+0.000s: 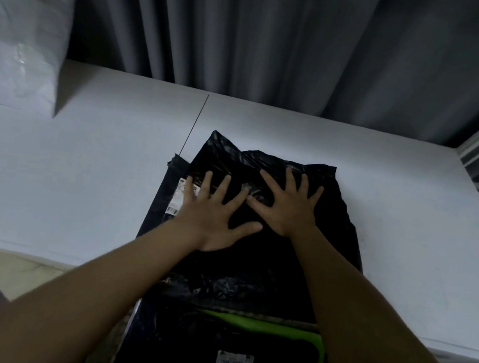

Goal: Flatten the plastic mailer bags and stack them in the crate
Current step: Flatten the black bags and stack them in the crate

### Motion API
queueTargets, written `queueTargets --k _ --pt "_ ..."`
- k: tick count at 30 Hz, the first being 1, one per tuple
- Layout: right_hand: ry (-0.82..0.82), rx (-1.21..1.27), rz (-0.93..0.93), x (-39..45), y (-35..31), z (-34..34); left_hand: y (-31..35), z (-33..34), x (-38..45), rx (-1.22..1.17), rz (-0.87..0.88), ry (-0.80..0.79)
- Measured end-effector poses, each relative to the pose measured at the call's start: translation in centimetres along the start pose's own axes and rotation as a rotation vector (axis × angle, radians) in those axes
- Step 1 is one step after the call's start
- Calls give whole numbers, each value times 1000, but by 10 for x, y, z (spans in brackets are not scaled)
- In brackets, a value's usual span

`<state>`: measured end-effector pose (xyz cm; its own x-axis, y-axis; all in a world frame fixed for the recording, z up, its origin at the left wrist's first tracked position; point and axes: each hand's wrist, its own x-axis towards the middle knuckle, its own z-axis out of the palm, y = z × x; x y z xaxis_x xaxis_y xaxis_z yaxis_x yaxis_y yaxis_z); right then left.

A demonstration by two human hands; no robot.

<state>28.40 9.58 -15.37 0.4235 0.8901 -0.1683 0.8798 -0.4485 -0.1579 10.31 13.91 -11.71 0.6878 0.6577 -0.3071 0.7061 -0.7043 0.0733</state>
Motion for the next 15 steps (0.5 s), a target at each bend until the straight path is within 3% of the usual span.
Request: queueTargets --k 6,12,15 --pt "-96 -35 2 -13 -11 -21 -2 48 -10 -3 -28 200" --pt "-270 -109 11 -76 5 -46 0 50 -13 -49 -20 271" --pt "-233 -44 -1 -103 16 -21 0 48 -14 -52 -15 289"
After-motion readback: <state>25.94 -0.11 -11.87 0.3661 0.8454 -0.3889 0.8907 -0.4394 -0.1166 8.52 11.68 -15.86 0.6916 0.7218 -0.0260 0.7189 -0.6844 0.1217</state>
